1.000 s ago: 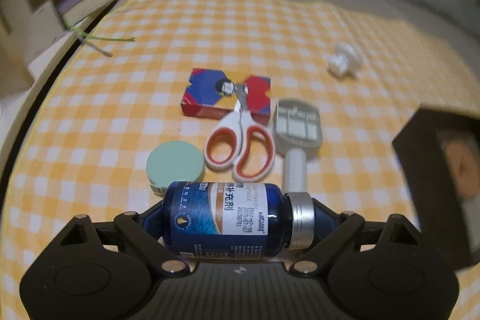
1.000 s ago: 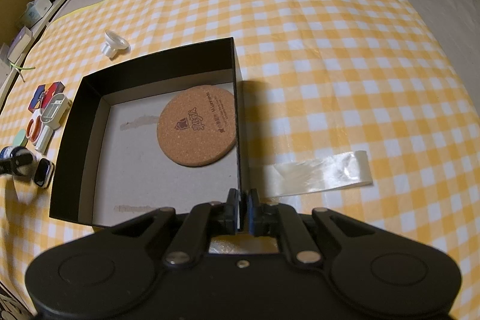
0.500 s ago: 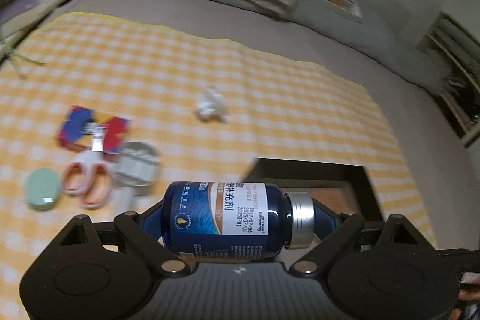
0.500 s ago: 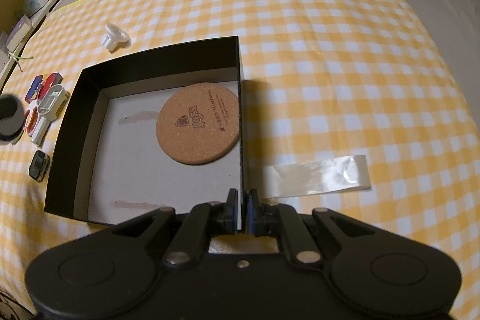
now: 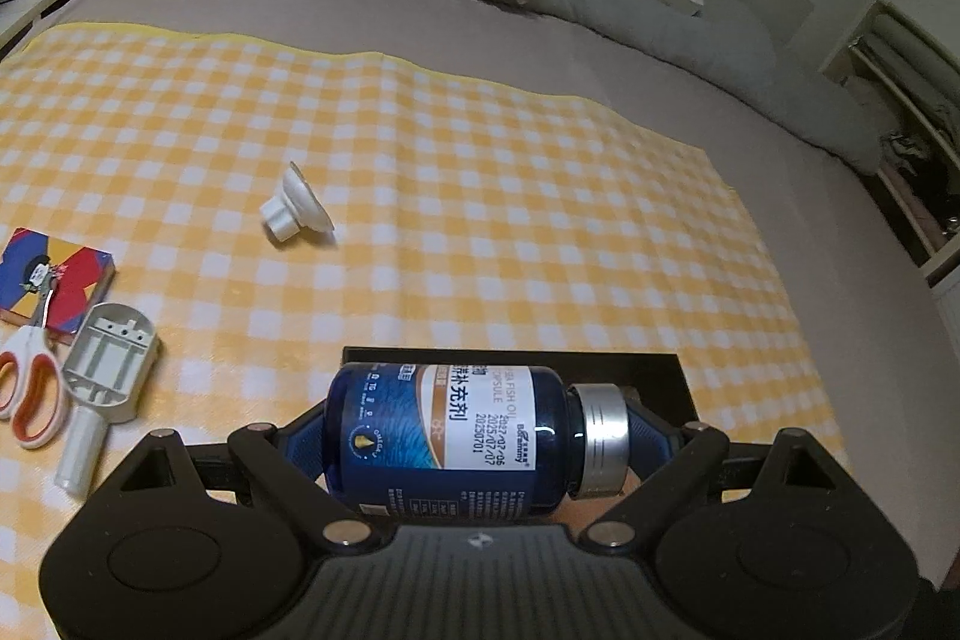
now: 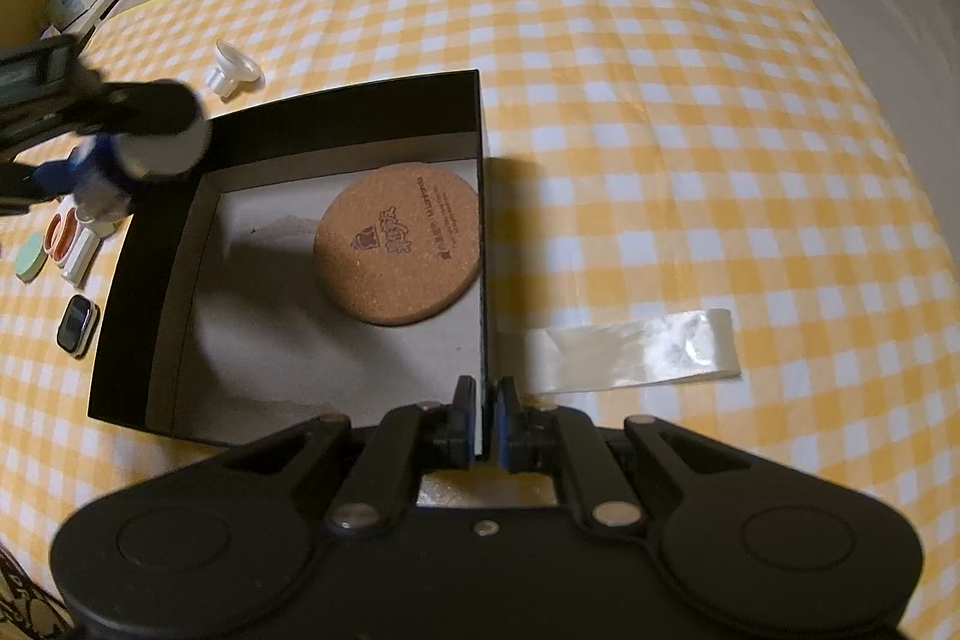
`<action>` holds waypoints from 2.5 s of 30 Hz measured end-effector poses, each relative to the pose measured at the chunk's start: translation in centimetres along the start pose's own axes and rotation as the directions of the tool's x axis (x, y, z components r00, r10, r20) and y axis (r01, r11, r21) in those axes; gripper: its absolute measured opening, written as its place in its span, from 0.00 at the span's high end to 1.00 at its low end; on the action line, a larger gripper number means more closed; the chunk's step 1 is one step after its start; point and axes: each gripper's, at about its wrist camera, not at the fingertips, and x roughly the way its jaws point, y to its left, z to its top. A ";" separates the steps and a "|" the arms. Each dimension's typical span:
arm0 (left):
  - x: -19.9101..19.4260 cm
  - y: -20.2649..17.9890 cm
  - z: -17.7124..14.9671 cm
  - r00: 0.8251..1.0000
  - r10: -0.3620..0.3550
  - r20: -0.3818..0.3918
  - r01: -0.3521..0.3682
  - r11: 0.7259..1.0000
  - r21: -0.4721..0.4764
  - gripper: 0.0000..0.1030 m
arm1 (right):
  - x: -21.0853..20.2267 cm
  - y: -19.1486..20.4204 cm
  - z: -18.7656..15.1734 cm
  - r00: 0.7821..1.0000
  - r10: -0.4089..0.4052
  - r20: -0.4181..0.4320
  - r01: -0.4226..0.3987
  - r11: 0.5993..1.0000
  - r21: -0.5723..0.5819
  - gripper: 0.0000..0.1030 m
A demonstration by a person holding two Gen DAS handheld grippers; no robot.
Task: Organize rigid objects
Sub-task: 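Carry the blue bottle with the left tool into the box beside the coaster, then return the left tool and grasp the orange-handled scissors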
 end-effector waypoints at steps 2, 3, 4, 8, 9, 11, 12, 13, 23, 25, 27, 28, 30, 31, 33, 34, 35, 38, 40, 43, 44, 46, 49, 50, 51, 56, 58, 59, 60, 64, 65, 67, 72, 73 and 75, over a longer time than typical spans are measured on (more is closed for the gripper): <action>0.9 -0.3 0.2 1.000 0.013 -0.008 -0.013 1.000 -0.005 0.10 | 0.0 0.0 0.0 1.000 0.000 0.000 0.000 1.000 0.000 0.93; 1.2 -0.5 0.3 1.000 0.016 -0.013 -0.016 1.000 -0.009 0.10 | 0.0 0.0 0.0 1.000 0.000 0.000 0.000 1.000 0.000 0.93; 1.5 -0.5 0.4 1.000 0.016 -0.017 -0.016 1.000 -0.011 0.10 | 0.0 0.0 0.0 1.000 0.000 0.000 0.000 1.000 0.000 0.93; 2.3 -0.9 0.7 1.000 0.018 -0.016 -0.018 1.000 -0.008 0.10 | 0.0 0.0 0.0 1.000 0.000 -0.001 0.000 1.000 0.001 0.93; 2.4 -0.9 0.7 1.000 0.025 -0.013 -0.025 1.000 0.000 0.10 | 0.0 0.0 -0.1 1.000 0.002 -0.002 -0.002 1.000 0.002 0.93; 2.6 -1.0 0.7 0.999 0.043 -0.012 -0.043 0.999 0.010 0.10 | -0.1 -0.1 -0.1 1.000 0.004 -0.003 -0.004 1.000 0.003 0.93; 2.8 -0.9 0.7 0.999 0.051 -0.010 -0.051 0.999 0.014 0.09 | -0.1 -0.2 -0.1 1.000 0.006 -0.003 -0.006 1.000 0.005 0.93; 2.8 -0.7 0.7 0.999 0.049 -0.005 -0.049 0.999 0.017 0.09 | -0.1 -0.1 -0.1 1.000 0.006 -0.003 -0.006 1.000 0.005 0.93; 2.3 -0.7 1.0 0.998 0.056 -0.017 -0.055 0.997 0.049 0.05 | -0.1 -0.1 -0.1 1.000 0.004 -0.005 -0.004 1.000 0.007 0.93; 2.2 -0.7 0.8 0.998 0.055 -0.031 -0.053 0.997 0.053 0.05 | -0.1 -0.1 -0.2 1.000 0.004 -0.004 -0.004 1.000 0.007 0.93; 1.9 -0.8 0.6 0.998 0.049 -0.041 -0.046 0.997 0.062 0.05 | -0.1 -0.1 -0.1 1.000 0.006 -0.004 -0.006 1.000 0.009 0.93; 1.7 -0.9 0.5 0.998 0.045 -0.045 -0.042 0.997 0.070 0.05 | 0.0 0.0 0.0 1.000 0.005 -0.005 -0.005 1.000 0.010 0.93; 1.4 -1.2 0.3 0.998 0.041 -0.051 -0.036 0.996 0.082 0.04 | 0.0 -0.1 0.0 1.000 0.004 -0.005 -0.004 1.000 0.009 0.93; 1.2 -1.4 0.1 0.998 0.038 -0.057 -0.033 0.996 0.089 0.03 | 0.0 -0.1 0.0 1.000 0.004 -0.005 -0.004 1.000 0.009 0.93; 0.8 -1.7 -0.2 0.997 0.036 -0.066 -0.030 0.995 0.100 0.00 | 0.0 -0.1 0.0 1.000 0.005 -0.005 -0.005 1.000 0.009 0.93; 0.5 -1.8 -0.5 0.997 0.036 -0.070 -0.029 0.994 0.106 0.00 | -0.1 -0.1 -0.1 1.000 0.005 -0.005 -0.005 1.000 0.009 0.93; 0.2 -1.9 -0.7 0.997 0.035 -0.073 -0.026 0.993 0.115 0.00 | -0.1 -0.1 -0.1 1.000 0.005 -0.005 -0.005 1.000 0.009 0.93; -0.6 -2.0 -1.5 0.996 0.027 -0.083 -0.015 0.990 0.139 0.00 | -0.1 -0.1 -0.1 1.000 0.005 -0.005 -0.004 1.000 0.009 0.93; -1.1 -2.1 -1.8 0.996 0.022 -0.086 -0.009 0.989 0.149 0.00 | -0.1 -0.2 -0.1 1.000 0.005 -0.005 -0.004 1.000 0.010 0.93; -2.0 -2.0 -2.4 0.996 0.012 -0.083 0.002 0.986 0.169 0.00 | -0.1 -0.1 -0.1 1.000 0.003 -0.005 -0.003 1.000 0.011 0.93; -2.3 -1.8 -2.6 0.997 0.011 -0.082 0.003 0.984 0.177 0.00 | -0.1 -0.1 -0.1 1.000 0.002 -0.004 -0.002 1.000 0.010 0.93; -2.9 -1.5 -3.1 0.997 0.015 -0.082 0.001 0.981 0.193 0.00 | -0.1 0.0 -0.1 1.000 0.003 -0.004 -0.003 1.000 0.010 0.93; -3.5 -0.6 -3.7 0.996 0.026 -0.086 -0.007 0.976 0.220 0.00 | -0.1 0.0 -0.1 1.000 0.002 -0.004 -0.002 1.000 0.013 0.93; -3.6 -0.2 -3.9 0.996 0.032 -0.087 -0.011 0.974 0.225 0.00 | -0.1 0.0 -0.2 1.000 0.002 -0.005 -0.002 1.000 0.013 0.93; -3.8 0.2 -4.0 0.995 0.038 -0.089 -0.017 0.974 0.228 0.00 | -0.1 0.0 -0.1 1.000 0.002 -0.004 -0.002 1.000 0.014 0.93; -4.4 3.1 -4.7 0.993 0.074 -0.097 -0.048 0.969 0.241 0.00 | -0.1 0.1 -0.1 1.000 -0.003 -0.004 0.003 1.000 0.016 0.93; -4.5 4.4 -4.8 0.990 0.105 -0.093 -0.080 0.966 0.247 0.00 | -0.1 0.0 -0.1 1.000 -0.003 -0.004 0.003 1.000 0.015 0.93; -4.5 5.2 -4.8 0.988 0.122 -0.091 -0.096 0.964 0.246 0.00 | -0.1 0.0 -0.1 1.000 -0.003 -0.004 0.004 1.000 0.015 0.93; -4.4 6.0 -4.8 0.986 0.136 -0.091 -0.111 0.964 0.241 0.00 | -0.1 0.0 -0.1 1.000 -0.003 -0.004 0.004 1.000 0.016 0.93; -4.2 8.9 -4.6 0.978 0.181 -0.101 -0.157 0.966 0.205 0.00 | -0.2 -0.1 -0.1 1.000 -0.003 -0.004 0.003 1.000 0.020 0.93; -4.2 9.5 -4.5 0.976 0.191 -0.101 -0.168 0.966 0.199 0.00 | -0.1 -0.2 0.0 1.000 -0.004 -0.004 0.004 1.000 0.021 0.93; -4.2 10.6 -4.2 0.973 0.211 -0.094 -0.190 0.963 0.192 0.00 | -0.1 -0.2 0.0 1.000 -0.004 -0.004 0.004 1.000 0.020 0.93; -4.2 12.9 -3.2 0.970 0.235 -0.060 -0.220 0.956 0.195 0.00 | -0.1 -0.2 0.0 1.000 -0.003 -0.004 0.003 1.000 0.021 0.92; -4.2 13.3 -3.0 0.968 0.244 -0.055 -0.229 0.953 0.198 0.00 | -0.1 -0.2 0.0 1.000 -0.003 -0.004 0.003 1.000 0.021 0.92; -4.1 14.1 -2.4 0.964 0.262 -0.044 -0.248 0.947 0.204 0.00 | 0.0 -0.4 0.1 1.000 -0.003 -0.005 0.004 1.000 0.021 0.92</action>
